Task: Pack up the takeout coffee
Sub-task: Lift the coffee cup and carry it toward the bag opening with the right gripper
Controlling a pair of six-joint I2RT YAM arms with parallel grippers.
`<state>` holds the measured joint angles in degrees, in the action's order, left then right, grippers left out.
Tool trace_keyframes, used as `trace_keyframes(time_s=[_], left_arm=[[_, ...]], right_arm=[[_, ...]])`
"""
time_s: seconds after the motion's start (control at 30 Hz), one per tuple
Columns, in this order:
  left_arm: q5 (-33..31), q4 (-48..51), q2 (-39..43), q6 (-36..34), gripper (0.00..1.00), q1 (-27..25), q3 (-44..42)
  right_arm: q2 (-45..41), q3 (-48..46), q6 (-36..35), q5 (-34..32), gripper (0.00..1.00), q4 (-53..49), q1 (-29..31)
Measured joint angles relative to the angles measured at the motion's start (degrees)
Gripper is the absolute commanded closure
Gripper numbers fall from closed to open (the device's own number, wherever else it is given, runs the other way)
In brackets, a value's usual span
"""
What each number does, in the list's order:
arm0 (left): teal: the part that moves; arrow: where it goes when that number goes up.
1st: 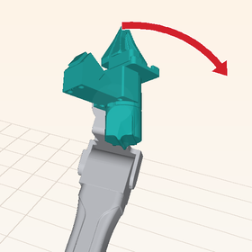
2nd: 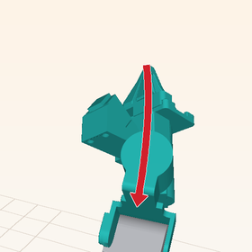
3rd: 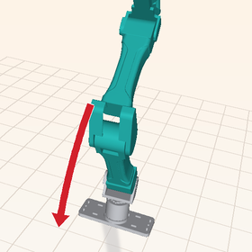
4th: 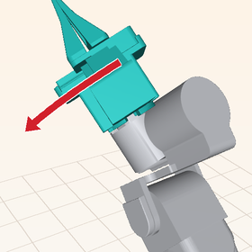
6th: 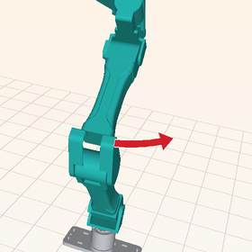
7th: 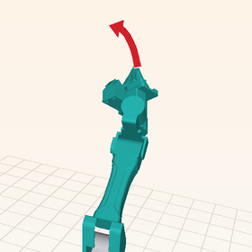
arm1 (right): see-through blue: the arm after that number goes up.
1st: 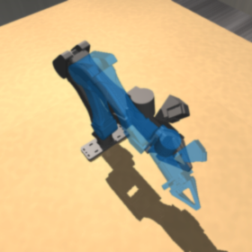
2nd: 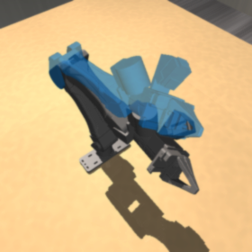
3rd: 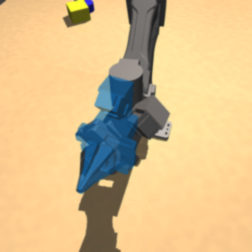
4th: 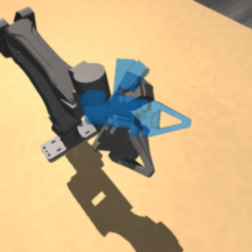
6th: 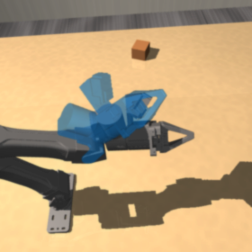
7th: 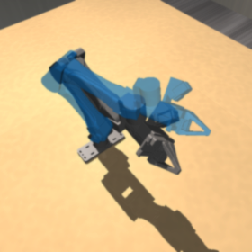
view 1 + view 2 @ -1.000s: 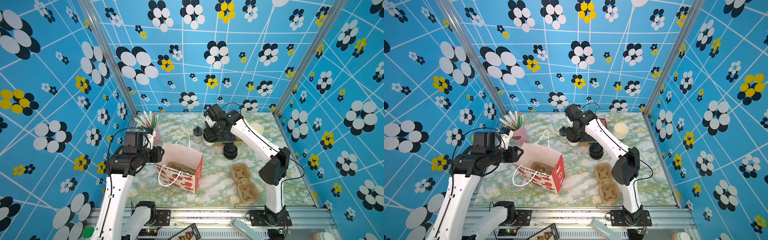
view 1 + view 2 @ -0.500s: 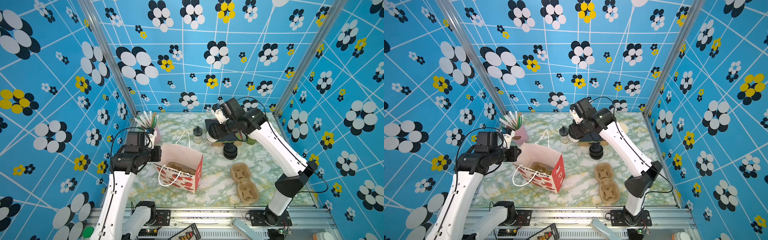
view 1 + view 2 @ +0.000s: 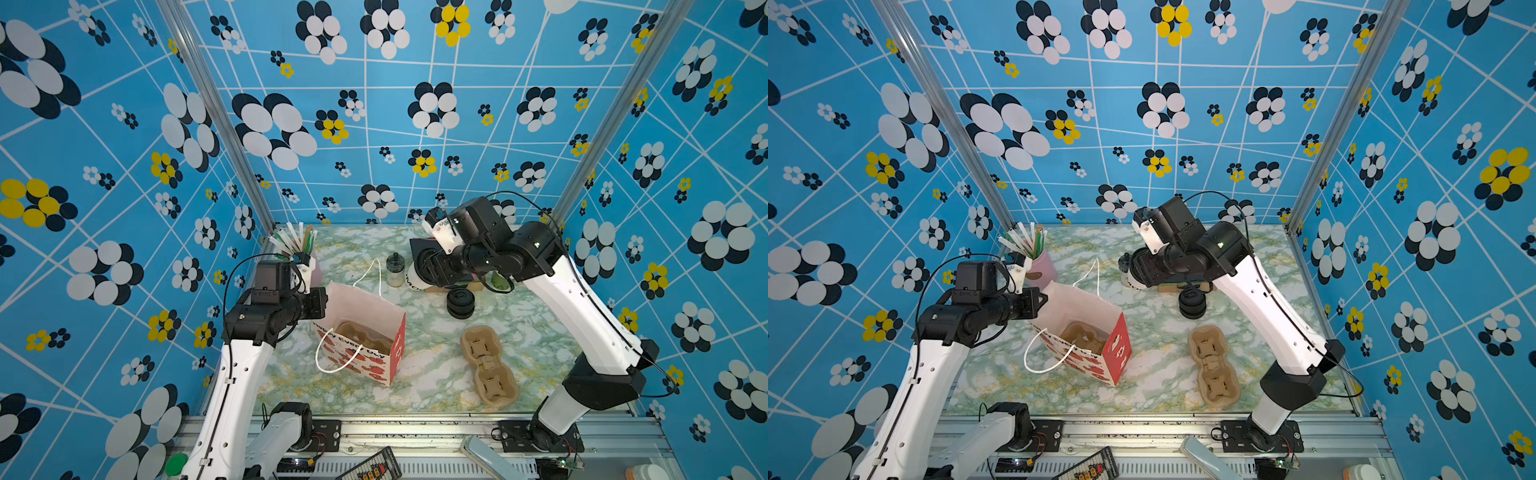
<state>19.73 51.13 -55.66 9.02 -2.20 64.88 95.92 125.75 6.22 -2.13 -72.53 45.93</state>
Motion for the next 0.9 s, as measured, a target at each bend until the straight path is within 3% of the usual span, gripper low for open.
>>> trace_keyframes(time_s=[0.9], left_arm=[[3.5, -7.1, -3.2, 6.9, 1.0, 0.0, -1.2]], right_arm=[[-1.2, 8.1, 0.2, 3.0, 0.34, -2.5, 8.2]])
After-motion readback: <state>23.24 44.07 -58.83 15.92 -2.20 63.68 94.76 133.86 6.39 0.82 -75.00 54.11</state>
